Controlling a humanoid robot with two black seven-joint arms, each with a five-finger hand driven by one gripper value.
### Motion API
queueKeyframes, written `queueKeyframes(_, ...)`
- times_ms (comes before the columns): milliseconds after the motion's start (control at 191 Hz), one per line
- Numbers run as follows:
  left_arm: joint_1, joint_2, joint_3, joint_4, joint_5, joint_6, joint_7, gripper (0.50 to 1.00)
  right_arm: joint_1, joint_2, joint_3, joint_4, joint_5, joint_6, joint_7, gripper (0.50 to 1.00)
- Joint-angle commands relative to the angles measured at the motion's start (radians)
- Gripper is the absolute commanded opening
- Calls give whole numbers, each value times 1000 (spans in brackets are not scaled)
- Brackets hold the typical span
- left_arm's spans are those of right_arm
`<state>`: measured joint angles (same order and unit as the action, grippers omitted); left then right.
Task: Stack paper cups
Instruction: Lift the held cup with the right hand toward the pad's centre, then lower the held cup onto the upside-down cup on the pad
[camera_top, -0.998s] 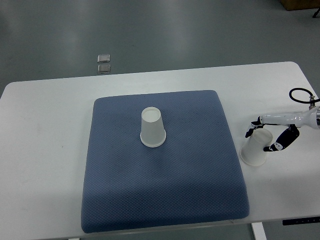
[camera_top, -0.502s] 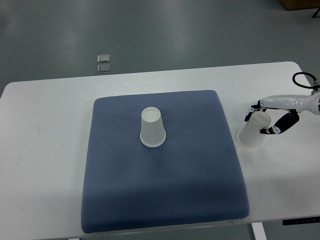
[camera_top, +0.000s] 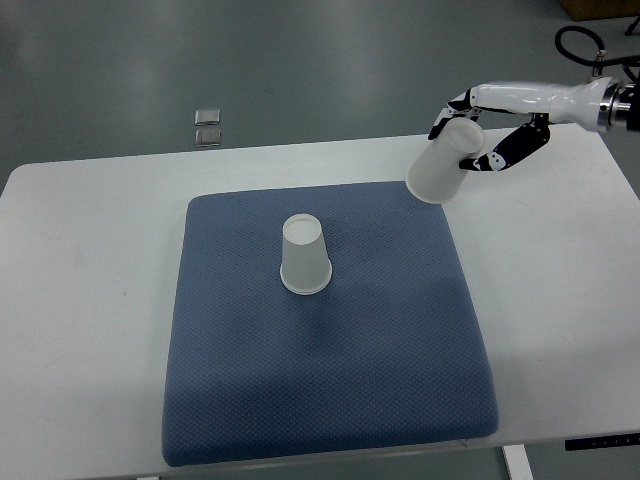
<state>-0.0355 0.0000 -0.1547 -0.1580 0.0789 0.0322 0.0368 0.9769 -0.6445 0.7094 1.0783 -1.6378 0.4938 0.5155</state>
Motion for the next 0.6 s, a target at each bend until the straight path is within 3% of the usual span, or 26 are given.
queueKeyframes(0, 0, 0, 1, 0, 1, 0, 0, 1000, 32, 43, 1, 0, 3, 15, -5, 533)
queueKeyframes(345, -1, 0, 0, 0, 1, 0, 0, 1000, 111, 175, -1, 0, 1, 117, -34, 535)
queueKeyframes(596, 0, 0, 1, 0, 1, 0, 0, 1000, 135, 233, -18, 0, 1, 117, -60, 543)
